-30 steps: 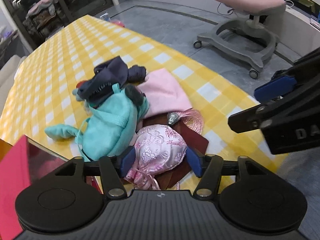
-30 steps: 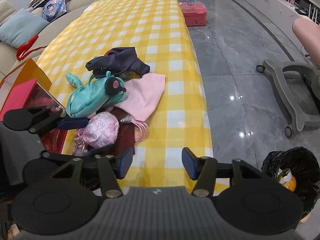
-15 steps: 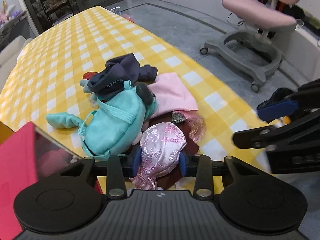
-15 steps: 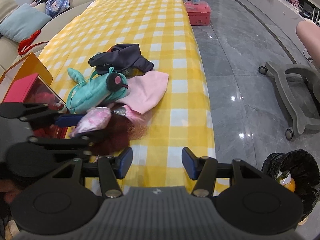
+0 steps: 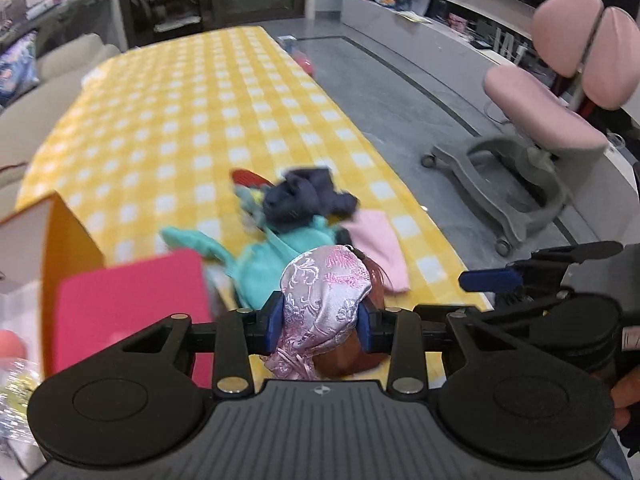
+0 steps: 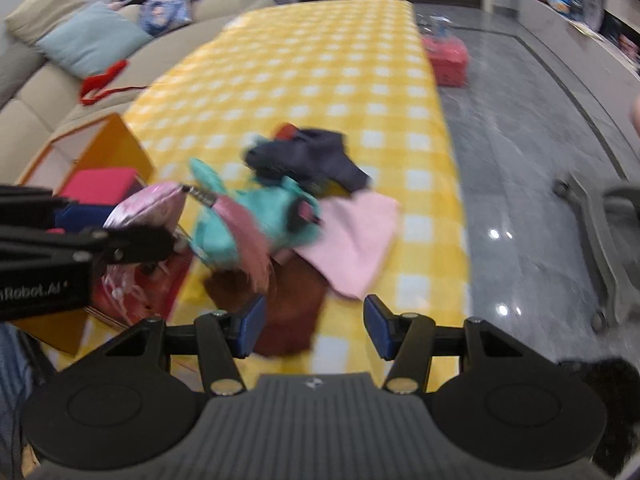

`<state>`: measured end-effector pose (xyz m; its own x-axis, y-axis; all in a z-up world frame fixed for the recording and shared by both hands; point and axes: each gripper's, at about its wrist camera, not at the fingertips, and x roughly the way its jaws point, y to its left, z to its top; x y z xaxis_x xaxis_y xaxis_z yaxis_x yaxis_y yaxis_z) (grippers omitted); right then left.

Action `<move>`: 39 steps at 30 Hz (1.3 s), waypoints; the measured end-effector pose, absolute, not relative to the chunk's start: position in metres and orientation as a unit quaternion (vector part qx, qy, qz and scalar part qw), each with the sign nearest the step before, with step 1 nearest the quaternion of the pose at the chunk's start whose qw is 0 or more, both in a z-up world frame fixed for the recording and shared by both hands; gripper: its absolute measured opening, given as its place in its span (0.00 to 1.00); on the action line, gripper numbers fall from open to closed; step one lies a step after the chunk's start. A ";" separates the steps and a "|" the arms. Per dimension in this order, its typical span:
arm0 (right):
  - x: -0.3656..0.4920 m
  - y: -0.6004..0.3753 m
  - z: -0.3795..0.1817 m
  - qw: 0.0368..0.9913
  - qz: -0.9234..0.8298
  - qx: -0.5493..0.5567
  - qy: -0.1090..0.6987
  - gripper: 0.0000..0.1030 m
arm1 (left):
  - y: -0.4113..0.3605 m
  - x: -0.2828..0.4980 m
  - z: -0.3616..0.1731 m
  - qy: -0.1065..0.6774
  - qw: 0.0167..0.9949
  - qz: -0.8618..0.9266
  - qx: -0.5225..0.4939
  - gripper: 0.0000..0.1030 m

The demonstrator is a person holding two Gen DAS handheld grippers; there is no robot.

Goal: Organize soft objects
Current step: 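Close left tool on the pink pouch while right tool closes on the teal backpack, then carry the pink pouch in left tool while right tool carries the teal backpack to the white box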

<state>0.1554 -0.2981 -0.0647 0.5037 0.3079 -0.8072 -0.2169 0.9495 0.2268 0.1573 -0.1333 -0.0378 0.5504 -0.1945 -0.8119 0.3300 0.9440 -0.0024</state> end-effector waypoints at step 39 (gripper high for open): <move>0.188 -0.281 -0.047 0.849 0.107 0.202 0.477 0.13 | -0.079 0.166 0.012 0.381 0.918 -0.104 0.021 0.40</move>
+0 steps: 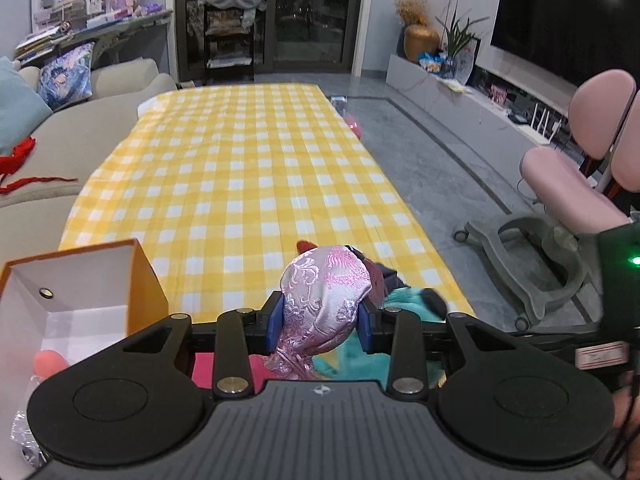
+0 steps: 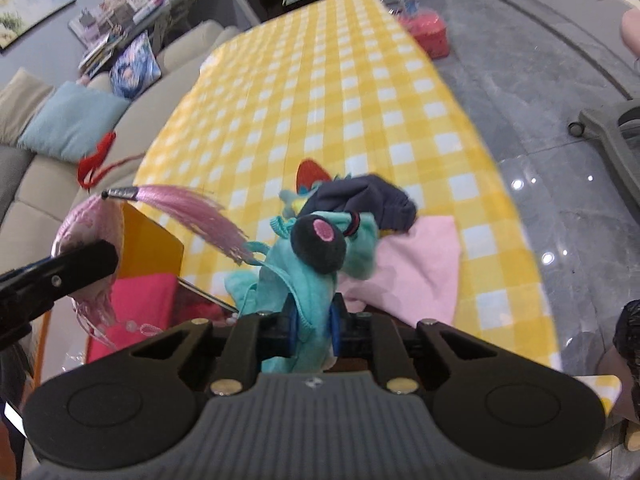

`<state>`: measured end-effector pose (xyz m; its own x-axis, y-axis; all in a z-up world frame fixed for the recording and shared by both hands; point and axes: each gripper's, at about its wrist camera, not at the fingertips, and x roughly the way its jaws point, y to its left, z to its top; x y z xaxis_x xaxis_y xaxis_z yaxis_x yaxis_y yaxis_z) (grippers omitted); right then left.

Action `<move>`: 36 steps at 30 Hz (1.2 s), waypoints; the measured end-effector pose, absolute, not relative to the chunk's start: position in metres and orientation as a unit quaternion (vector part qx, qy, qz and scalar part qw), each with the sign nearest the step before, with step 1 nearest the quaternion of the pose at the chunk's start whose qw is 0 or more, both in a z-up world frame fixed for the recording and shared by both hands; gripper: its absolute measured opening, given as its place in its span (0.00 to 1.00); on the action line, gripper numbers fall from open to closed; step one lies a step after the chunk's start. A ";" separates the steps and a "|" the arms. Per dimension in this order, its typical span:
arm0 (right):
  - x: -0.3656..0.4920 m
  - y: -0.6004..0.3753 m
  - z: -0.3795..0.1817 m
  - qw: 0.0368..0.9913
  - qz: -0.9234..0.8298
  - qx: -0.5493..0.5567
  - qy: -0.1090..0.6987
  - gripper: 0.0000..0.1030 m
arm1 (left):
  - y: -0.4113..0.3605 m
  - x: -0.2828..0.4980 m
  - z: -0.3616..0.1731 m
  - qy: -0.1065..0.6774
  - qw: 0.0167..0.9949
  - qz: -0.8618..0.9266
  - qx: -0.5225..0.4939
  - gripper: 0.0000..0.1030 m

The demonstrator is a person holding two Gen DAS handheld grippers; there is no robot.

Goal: Organize soft objects
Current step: 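Carry the pink pouch in left tool while right tool carries the teal backpack to the white box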

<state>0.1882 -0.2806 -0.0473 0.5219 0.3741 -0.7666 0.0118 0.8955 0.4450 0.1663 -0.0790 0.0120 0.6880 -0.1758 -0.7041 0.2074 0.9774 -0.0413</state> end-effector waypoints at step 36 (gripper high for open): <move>0.108 -0.077 0.086 0.877 0.286 0.077 0.379 0.13 | 0.114 0.088 0.061 0.329 0.941 0.013 -0.078 0.40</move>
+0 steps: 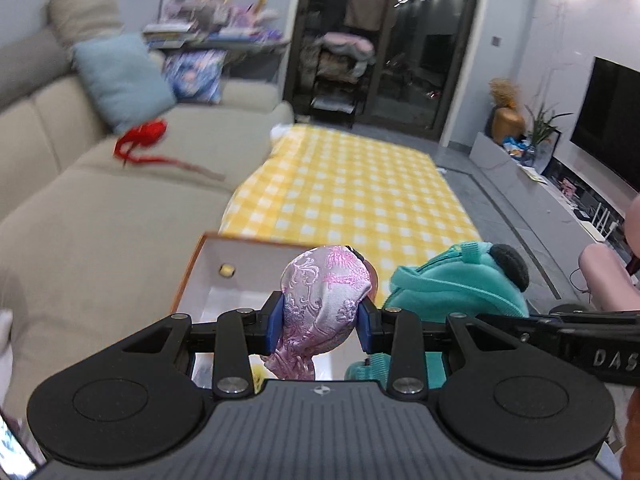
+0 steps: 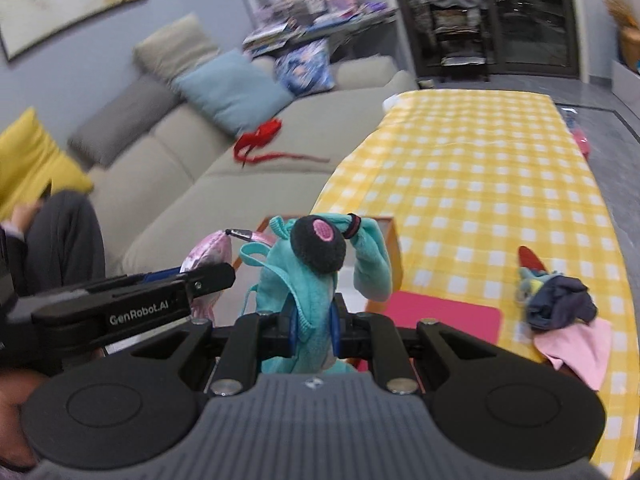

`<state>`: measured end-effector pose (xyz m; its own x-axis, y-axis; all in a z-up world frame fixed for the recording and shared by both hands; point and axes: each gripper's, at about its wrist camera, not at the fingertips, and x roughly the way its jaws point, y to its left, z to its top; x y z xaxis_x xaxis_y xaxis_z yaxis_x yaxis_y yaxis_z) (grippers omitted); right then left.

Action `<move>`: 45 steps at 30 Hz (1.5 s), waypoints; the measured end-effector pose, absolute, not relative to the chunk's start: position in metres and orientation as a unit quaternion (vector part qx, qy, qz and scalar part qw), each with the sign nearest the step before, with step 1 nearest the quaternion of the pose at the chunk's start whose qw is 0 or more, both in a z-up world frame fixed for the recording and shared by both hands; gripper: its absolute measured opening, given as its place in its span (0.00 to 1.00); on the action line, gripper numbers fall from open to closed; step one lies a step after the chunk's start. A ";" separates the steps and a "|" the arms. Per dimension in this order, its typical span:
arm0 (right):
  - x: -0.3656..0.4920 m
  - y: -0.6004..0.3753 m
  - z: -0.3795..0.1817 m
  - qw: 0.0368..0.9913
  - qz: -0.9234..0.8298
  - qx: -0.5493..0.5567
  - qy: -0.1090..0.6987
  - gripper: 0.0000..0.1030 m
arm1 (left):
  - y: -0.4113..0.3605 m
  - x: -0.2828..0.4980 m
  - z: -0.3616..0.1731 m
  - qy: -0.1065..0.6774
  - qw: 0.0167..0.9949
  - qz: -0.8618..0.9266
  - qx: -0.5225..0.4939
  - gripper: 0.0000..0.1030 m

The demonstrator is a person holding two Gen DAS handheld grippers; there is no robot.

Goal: Organize soft objects
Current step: 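Carry the pink pouch in left tool while right tool carries the teal backpack to the white box, then open left tool dropping the pouch while right tool releases the backpack into the box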

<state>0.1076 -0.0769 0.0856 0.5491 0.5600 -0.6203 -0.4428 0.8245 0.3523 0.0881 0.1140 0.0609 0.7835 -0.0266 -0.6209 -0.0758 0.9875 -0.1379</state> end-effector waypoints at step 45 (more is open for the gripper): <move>0.233 0.061 -0.039 0.852 0.229 -0.224 0.414 0.19 | 0.159 0.214 -0.056 0.466 0.881 0.079 0.039 0.48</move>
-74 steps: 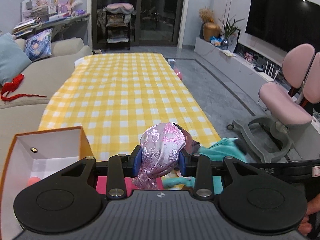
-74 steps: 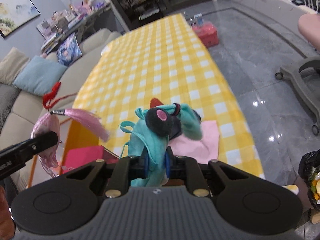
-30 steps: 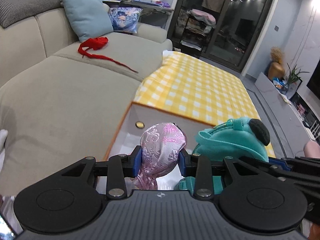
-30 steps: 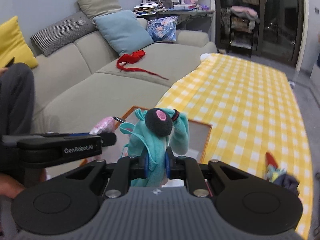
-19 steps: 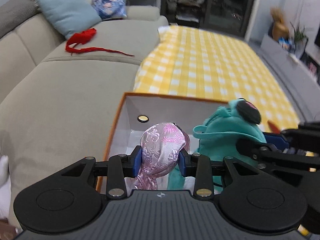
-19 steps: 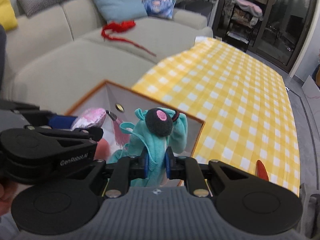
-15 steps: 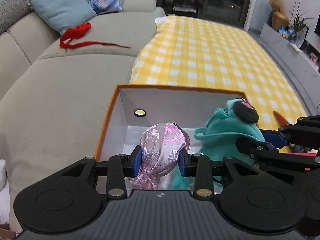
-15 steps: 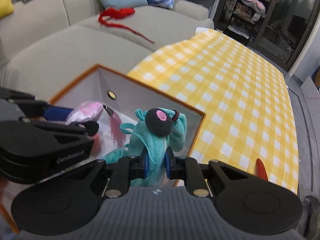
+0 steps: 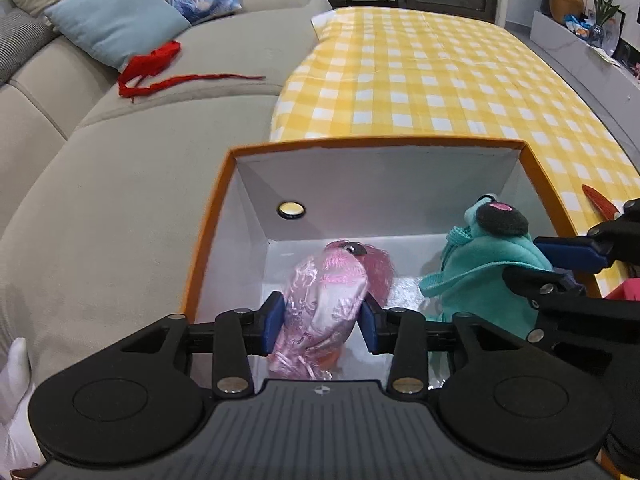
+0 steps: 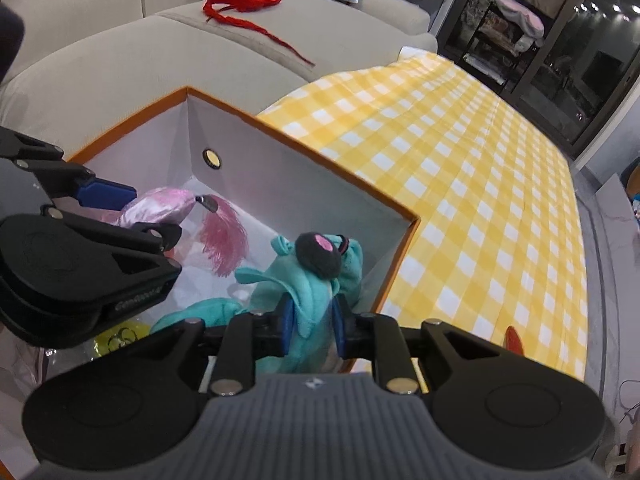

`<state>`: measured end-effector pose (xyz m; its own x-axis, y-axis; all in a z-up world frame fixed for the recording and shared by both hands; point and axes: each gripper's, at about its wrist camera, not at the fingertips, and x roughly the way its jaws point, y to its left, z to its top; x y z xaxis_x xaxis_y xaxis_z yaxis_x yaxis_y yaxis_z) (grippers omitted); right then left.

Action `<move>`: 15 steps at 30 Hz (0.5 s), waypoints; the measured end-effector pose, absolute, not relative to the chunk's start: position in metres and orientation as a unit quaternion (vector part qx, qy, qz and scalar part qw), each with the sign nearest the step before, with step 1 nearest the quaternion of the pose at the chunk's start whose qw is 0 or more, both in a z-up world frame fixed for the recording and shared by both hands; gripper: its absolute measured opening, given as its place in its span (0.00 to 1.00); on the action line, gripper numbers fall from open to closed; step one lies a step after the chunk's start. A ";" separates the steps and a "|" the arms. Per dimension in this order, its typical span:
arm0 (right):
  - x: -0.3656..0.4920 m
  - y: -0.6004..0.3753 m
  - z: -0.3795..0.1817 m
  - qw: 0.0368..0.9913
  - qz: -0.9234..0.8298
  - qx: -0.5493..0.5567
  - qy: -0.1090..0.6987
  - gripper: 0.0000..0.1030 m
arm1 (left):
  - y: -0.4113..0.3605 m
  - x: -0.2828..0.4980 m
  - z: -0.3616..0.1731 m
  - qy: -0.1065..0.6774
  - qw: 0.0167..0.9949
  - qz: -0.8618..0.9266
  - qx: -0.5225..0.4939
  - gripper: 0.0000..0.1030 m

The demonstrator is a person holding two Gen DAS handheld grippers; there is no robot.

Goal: Organize soft objects
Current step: 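Open left tool dropping the pouch while right tool releases the backpack into the box, then withdraw both tools from the box back toward the remaining pile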

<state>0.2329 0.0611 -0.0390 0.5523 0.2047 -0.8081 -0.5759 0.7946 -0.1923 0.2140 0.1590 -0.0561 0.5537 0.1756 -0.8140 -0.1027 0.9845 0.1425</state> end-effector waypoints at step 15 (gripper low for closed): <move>0.203 0.045 -0.003 0.863 0.238 -0.211 0.392 0.45 | 0.152 0.191 -0.024 0.422 0.902 0.084 0.031 0.69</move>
<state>0.2034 0.0452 -0.0031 0.5792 0.2456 -0.7773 -0.5761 0.7980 -0.1772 0.1911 0.1522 -0.0240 0.6288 0.1782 -0.7569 -0.1262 0.9839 0.1267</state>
